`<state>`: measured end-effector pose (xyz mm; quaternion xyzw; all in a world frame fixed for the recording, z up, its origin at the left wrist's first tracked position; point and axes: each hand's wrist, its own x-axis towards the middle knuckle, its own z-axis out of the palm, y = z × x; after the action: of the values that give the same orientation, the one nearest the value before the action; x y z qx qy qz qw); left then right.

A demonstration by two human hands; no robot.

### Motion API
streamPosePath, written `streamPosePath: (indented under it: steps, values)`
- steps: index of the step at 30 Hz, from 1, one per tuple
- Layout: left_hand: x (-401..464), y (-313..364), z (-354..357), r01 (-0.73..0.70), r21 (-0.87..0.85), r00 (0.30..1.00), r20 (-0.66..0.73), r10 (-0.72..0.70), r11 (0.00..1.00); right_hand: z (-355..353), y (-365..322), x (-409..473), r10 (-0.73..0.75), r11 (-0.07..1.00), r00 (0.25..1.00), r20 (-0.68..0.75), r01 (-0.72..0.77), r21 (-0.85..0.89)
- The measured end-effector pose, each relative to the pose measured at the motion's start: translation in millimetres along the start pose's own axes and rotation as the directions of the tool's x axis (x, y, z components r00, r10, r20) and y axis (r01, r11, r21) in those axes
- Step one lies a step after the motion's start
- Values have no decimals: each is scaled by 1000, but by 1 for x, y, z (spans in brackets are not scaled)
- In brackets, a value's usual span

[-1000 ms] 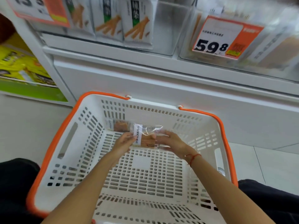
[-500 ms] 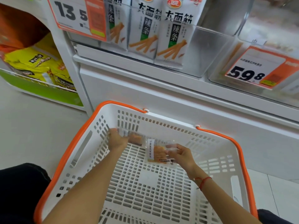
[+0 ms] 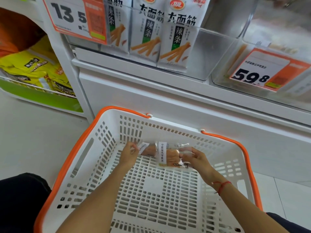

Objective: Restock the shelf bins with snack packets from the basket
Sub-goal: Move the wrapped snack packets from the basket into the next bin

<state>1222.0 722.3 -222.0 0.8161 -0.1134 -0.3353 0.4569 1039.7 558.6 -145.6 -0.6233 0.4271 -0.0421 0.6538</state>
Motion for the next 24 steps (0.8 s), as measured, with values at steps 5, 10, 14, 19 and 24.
streamPosePath:
  steps: [5,10,14,19,24]
  values:
    - [-28,15,-15,6,-69,993,118,2,998,-22,-13,-22,29,994,987,156,-45,99]
    - [-73,58,-10,-5,-38,956,293,16,999,-30,-34,-54,29,978,970,241,-77,195]
    - [-95,84,3,58,-205,963,270,-1,977,-37,-40,-75,25,976,986,168,-60,209]
    - [-126,118,17,123,-419,953,301,10,900,-48,-46,-99,-57,972,998,-23,61,228]
    - [-145,150,22,123,-476,959,283,20,871,-42,-62,-112,-150,955,971,-187,191,227]
